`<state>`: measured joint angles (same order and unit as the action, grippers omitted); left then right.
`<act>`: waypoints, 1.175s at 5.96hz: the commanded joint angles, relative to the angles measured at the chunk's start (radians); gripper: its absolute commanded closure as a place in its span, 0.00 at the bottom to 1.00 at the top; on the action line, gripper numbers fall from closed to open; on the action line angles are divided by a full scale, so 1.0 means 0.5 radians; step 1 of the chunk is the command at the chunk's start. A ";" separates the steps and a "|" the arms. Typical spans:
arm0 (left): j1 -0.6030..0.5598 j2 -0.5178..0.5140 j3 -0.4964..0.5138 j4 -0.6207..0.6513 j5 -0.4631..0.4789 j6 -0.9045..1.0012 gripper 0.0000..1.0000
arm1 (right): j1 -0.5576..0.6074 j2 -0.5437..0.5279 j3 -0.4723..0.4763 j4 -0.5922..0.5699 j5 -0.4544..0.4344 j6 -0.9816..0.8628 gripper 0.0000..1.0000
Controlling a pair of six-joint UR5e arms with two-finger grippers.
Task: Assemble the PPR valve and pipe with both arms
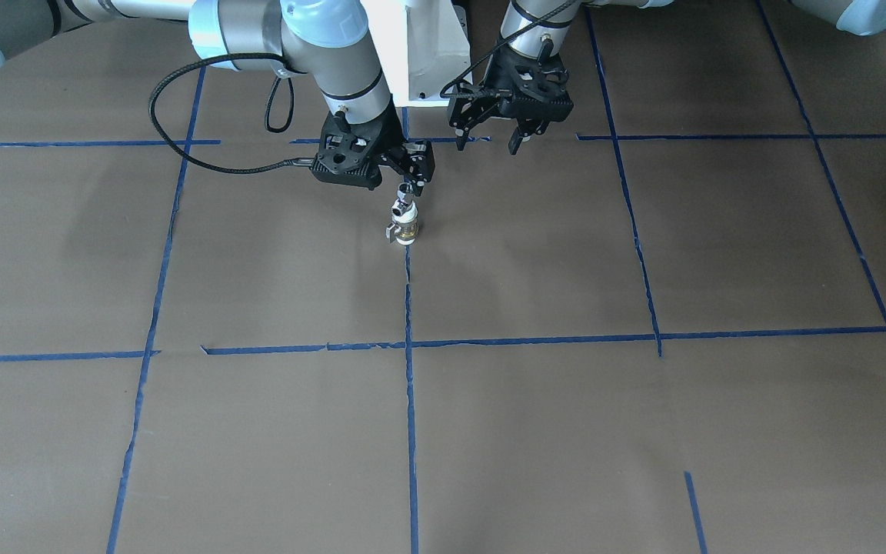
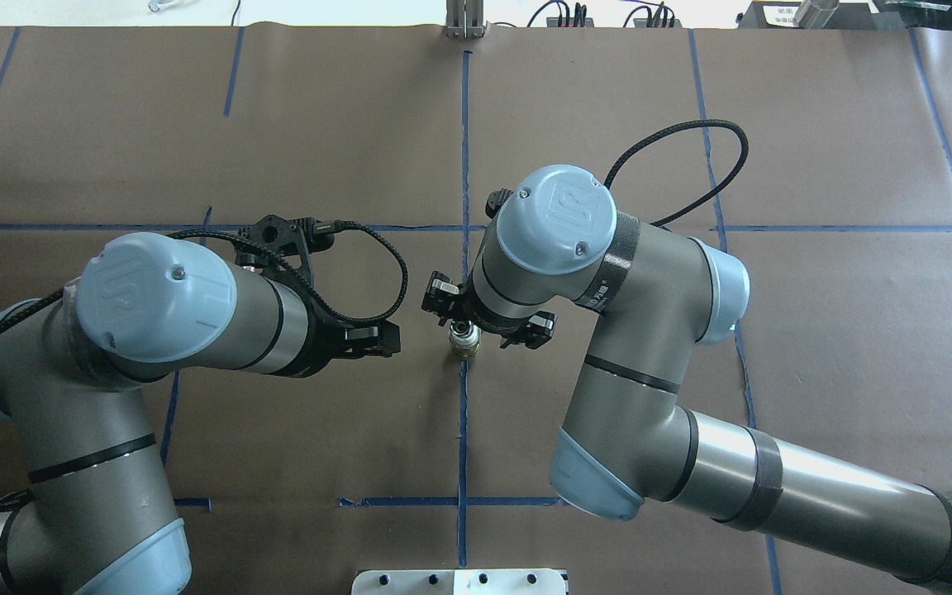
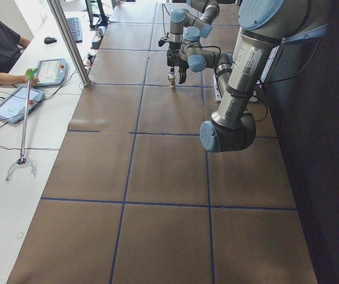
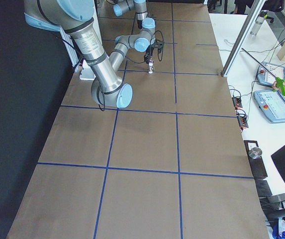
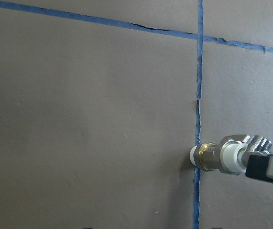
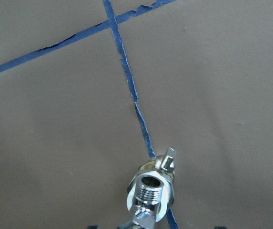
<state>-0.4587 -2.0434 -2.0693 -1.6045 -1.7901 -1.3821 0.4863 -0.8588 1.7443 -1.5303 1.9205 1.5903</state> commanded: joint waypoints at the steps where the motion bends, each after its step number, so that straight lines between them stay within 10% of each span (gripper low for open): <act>1: 0.003 -0.003 0.000 0.000 0.000 0.000 0.14 | 0.003 0.003 0.006 0.008 0.000 0.001 0.14; 3: 0.000 0.040 -0.024 0.000 -0.003 0.000 0.14 | 0.104 -0.082 0.185 -0.010 0.024 -0.002 0.01; 7: -0.204 0.383 -0.202 0.025 -0.240 0.375 0.13 | 0.688 -1.066 0.769 0.011 0.450 -0.658 0.00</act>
<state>-0.5103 -1.9007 -2.1624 -1.5932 -1.8368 -1.2873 0.7477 -1.2677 2.0968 -1.5314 2.0967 1.4190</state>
